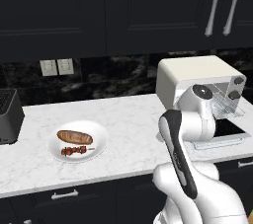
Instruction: Pick up the kebab skewer and baguette bread, and place them inside the toaster oven. Close the toaster oven door and start by setting the timer.
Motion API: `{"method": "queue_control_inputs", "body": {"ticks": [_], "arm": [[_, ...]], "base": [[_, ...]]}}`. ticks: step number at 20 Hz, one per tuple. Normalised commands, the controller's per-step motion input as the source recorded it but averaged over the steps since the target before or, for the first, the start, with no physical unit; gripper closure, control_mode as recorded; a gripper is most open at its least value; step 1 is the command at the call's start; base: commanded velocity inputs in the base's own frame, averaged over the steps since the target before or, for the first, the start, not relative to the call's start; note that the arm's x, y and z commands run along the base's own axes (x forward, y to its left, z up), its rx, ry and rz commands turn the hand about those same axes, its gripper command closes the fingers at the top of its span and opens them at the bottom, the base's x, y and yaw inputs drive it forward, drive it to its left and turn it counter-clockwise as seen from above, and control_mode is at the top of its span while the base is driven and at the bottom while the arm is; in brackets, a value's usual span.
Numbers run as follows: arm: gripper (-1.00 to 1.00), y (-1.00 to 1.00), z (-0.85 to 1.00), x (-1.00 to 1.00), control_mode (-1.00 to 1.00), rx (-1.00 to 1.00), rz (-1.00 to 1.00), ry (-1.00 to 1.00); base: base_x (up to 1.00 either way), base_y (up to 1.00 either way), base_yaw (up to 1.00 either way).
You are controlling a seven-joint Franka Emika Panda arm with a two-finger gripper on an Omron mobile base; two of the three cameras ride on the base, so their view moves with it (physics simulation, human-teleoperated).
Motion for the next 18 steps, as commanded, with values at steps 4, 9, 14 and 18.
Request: {"method": "queue_control_inputs", "body": {"ticks": [4,9,14,18], "arm": [[-1.00,1.00,0.00,0.57,-1.00,-0.07,0.06,0.08],[-1.00,1.00,0.00,0.68,-1.00,-0.02,0.08,0.13],[-1.00,1.00,-0.12,0.55,-1.00,0.00,0.07,0.11],[-1.00,1.00,-0.13,0.71,-1.00,0.00,0.01,0.07]], "base": [[0.00,0.00,0.00],[0.00,0.00,0.00],[0.00,0.00,0.00],[0.00,0.00,0.00]]}}
